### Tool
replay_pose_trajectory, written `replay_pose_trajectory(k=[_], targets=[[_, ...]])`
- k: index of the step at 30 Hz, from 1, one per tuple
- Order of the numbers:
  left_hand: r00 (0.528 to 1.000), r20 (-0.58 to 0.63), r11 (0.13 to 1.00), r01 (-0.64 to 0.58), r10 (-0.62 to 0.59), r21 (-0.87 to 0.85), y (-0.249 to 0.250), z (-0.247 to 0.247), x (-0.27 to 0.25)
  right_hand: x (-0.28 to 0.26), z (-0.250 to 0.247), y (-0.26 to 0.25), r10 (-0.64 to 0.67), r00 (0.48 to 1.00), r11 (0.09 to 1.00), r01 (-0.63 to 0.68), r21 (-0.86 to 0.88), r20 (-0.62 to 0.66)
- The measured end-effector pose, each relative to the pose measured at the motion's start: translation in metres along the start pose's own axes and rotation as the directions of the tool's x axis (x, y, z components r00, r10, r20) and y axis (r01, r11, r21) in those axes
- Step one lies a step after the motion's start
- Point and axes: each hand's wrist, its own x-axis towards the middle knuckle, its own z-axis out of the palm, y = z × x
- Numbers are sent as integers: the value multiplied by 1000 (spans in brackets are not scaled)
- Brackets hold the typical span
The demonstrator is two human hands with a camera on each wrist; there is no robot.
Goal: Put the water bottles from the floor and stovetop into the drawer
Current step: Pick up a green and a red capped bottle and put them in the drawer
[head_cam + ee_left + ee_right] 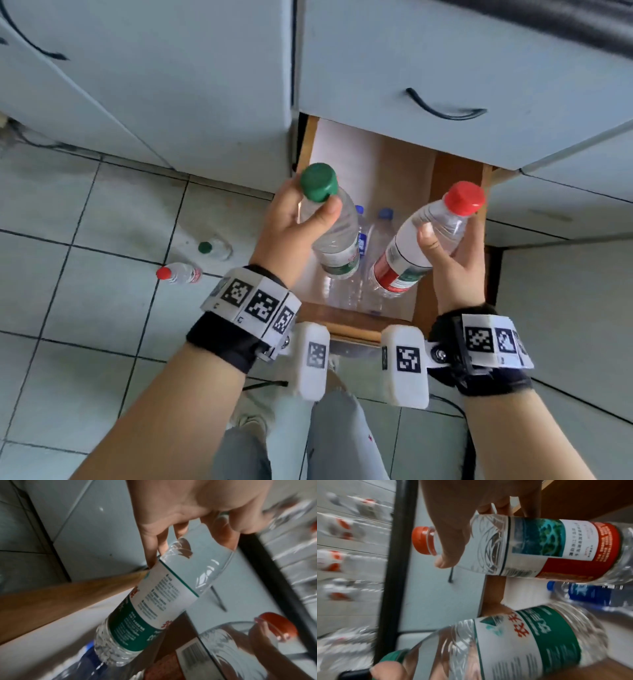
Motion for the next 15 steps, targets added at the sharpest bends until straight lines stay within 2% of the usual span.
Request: replay_pose_trajectory(k=[2, 5, 7, 10, 12, 15], targets=[[997, 19, 996, 68, -69, 64, -23, 22, 23, 33, -12, 20, 107, 994, 978, -106, -178, -2], [987, 5, 947, 151, -159, 282, -57, 45, 54, 74, -17, 46, 337, 941, 860, -302, -411, 13], [969, 26, 868, 210, -248, 450, -77, 55, 71, 93, -12, 65, 483, 875, 754, -411, -512, 10], [921, 40, 700, 266, -387, 663, -105, 63, 89, 106, -5, 95, 657, 754, 593, -519, -616, -3], [881, -5, 636, 344, -472, 691, -121, 65, 97, 106, -3, 116, 708, 705, 576, -542, -612, 41], [843, -53, 614, 432, -536, 660, -137, 68, 106, 106, -1, 138, 712, 697, 601, -544, -586, 84]])
